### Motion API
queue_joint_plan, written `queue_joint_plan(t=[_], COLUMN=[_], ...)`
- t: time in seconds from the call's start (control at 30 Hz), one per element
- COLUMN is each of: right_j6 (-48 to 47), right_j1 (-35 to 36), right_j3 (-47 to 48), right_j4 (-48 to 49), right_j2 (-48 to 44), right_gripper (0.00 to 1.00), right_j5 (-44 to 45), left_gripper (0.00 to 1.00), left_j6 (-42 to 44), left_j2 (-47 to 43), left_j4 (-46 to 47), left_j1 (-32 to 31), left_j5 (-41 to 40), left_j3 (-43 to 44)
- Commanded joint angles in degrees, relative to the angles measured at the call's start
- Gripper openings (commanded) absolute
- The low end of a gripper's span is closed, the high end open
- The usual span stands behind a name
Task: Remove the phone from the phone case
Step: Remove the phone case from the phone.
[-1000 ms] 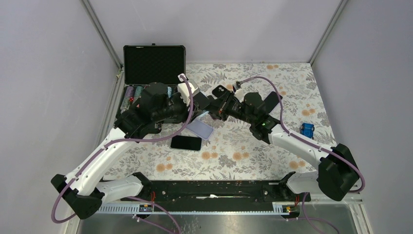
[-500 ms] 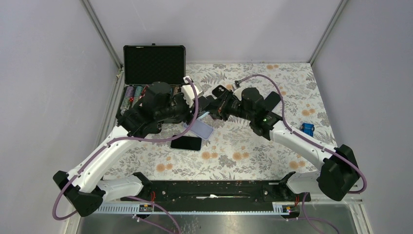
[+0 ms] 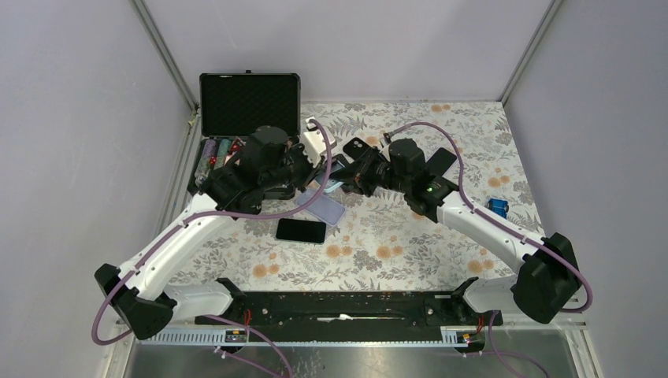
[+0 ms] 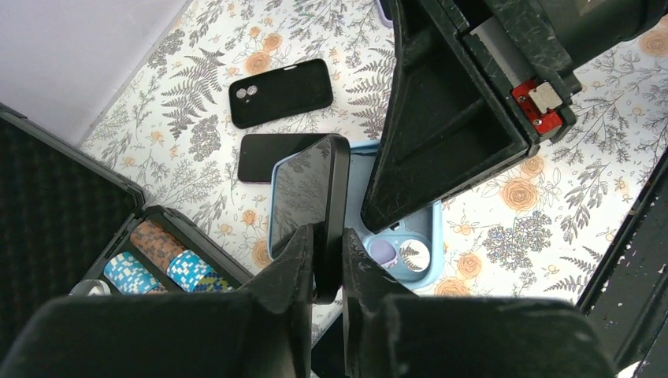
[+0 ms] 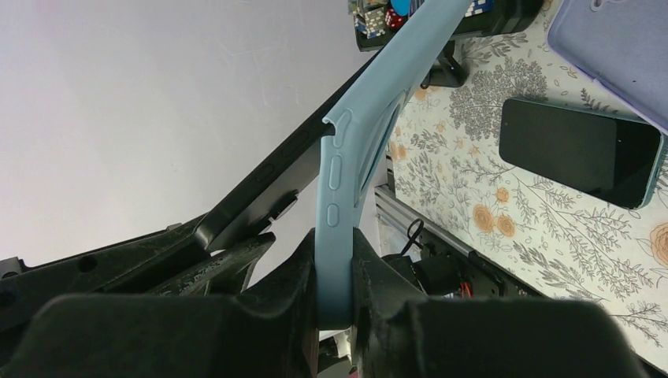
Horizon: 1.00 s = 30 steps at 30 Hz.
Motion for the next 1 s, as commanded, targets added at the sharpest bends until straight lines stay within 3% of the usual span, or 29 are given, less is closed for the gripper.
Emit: queue_joint_plan(t=[0.0,0.13,0.23,0.6,0.7,0.8,0.97], right_j6=[-3.4,-3.9,-3.0,-0.8,-0.7,0.7,1.3], right_j1=[0.6,0.6,0.7,0.7,0.6,0.7,0.6], right_j3=[5.0,5.3,5.3,3.7,3.6,3.7,3.4], right_j4=[5.4,5.2,6.2,8.0,8.1,9.2,9.7], right_j2=[-1.1,-1.2,-1.5,-2.1,-2.4,-2.2,-1.9], right_gripper=[0.0,0.0,0.0,0.0,0.0,0.0,0.0], right_j5=[-4.3,-4.8,-4.8,-5.5,-5.6,-5.7,-5.9], left_gripper=[0.06,0.24,0.29,0.09,0.11,0.16,0.11], left_j6=[-0.9,-1.2,-1.8,-2.9,-4.7,-7.2,-8.1], left_j2=[1.5,2.0,3.4,6.3,6.7,7.8,8.4], left_j4=[0.5,1.5,1.2,2.0,3.3,3.3,3.7], left_j1=[0.1,0.1,0.2,0.5,1.0,2.4,2.8], left_j5=[-1.6,-4.6,-5.3,-13.1,-17.9,-15.0,-10.7], left_j3=[2.6,2.4,3.1,5.4,5.2,5.8,5.5])
